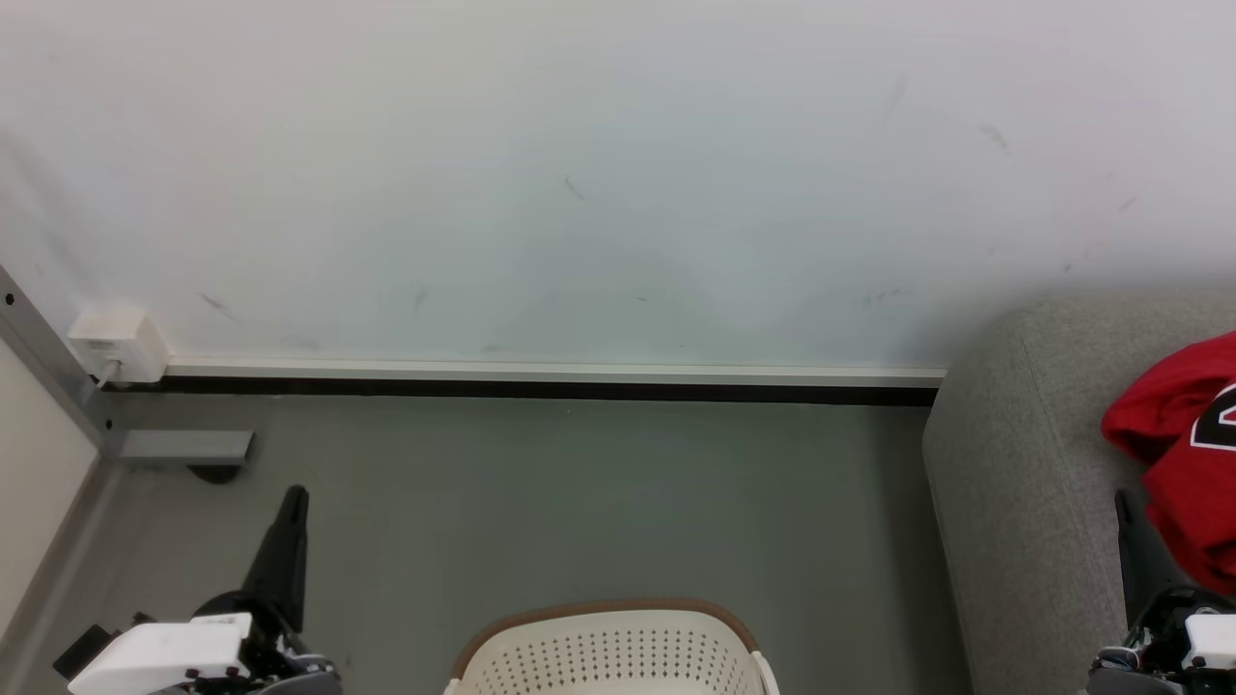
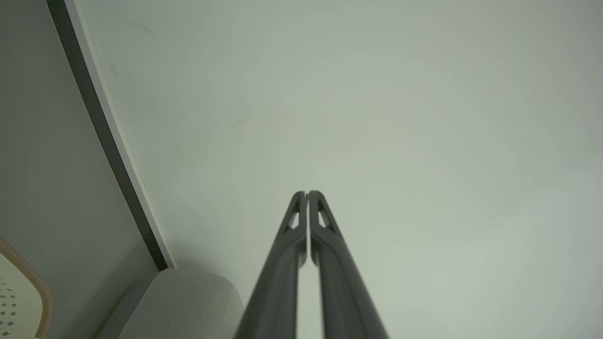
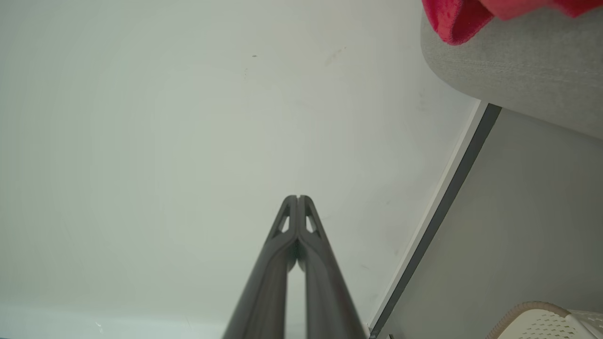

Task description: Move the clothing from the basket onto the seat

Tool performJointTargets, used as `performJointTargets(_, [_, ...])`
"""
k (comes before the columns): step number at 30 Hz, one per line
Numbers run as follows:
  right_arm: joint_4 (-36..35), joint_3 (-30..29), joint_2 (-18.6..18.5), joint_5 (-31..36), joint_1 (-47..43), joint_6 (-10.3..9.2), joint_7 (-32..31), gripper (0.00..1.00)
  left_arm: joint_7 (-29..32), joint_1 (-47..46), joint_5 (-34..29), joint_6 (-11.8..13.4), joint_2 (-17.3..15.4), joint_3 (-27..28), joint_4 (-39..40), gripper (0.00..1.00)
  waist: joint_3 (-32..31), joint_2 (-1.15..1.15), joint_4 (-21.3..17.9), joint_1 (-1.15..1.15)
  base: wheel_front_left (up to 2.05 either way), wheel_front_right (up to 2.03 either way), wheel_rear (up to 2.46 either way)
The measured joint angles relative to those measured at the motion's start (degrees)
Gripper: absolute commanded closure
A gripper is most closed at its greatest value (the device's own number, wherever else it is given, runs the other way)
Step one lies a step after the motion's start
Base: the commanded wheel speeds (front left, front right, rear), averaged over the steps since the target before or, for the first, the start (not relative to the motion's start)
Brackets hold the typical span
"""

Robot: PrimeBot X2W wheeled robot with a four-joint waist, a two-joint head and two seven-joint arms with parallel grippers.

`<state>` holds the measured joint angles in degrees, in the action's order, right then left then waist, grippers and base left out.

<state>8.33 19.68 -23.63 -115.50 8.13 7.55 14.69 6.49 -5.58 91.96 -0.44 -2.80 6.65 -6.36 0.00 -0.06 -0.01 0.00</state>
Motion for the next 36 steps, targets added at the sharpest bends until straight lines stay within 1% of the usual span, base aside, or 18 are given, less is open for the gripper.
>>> performJointTargets(36, [-0.01,0.02,-0.03,-0.01,0.01,0.00,0.01,1.00,0.00,0.00,0.00,0.00,0.00,0.00,0.00,1.00,0.00,0.00,0.00,0.00,0.00,0.00,0.00])
